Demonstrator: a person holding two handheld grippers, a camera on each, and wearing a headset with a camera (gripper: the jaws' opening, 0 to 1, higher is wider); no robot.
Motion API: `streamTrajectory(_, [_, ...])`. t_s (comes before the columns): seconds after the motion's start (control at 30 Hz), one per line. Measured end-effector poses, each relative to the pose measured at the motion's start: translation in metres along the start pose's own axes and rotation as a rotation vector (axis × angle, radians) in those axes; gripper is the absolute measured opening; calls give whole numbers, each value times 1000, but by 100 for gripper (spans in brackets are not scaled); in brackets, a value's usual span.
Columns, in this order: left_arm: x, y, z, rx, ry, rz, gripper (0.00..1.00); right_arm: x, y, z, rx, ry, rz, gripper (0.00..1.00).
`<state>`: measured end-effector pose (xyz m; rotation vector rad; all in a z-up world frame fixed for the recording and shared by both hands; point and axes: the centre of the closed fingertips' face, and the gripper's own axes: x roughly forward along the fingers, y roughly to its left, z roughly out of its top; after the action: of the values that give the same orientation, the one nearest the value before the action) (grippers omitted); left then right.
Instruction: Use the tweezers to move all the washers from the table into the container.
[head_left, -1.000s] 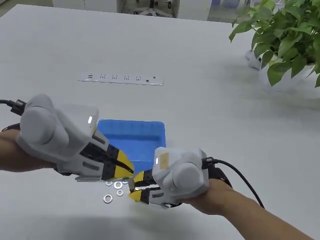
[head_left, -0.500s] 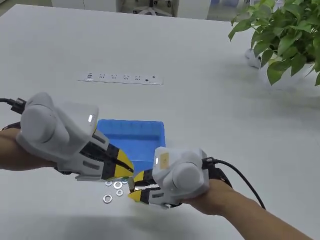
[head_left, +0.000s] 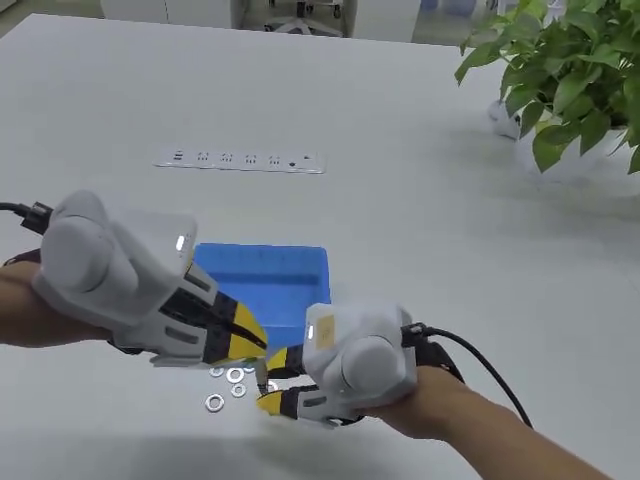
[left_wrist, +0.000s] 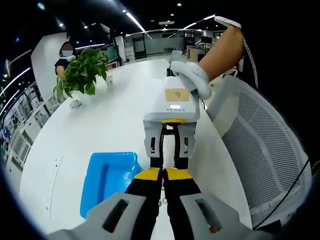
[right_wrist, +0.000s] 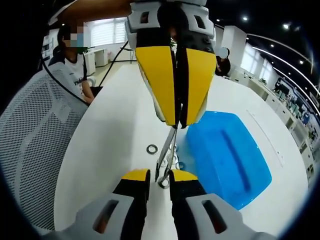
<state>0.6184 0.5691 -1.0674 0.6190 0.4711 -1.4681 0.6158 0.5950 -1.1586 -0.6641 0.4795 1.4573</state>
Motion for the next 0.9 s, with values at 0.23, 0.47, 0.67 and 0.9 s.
streamTrajectory(0.23, [1, 2, 1, -1, -4, -8, 6, -1, -1, 0, 5, 0, -9, 19])
streamTrajectory(0.47, [4, 5, 1, -10, -9, -21, 6, -1, -5, 4, 24, -18, -19, 17])
streamTrajectory(0.67, [6, 3, -2, -19, -5, -38, 5, 0, -7, 4, 19, -12, -26, 13])
streamTrajectory(0.9, [6, 1, -3, -19, -2, -48, 5, 0, -5, 4, 44, -17, -22, 11])
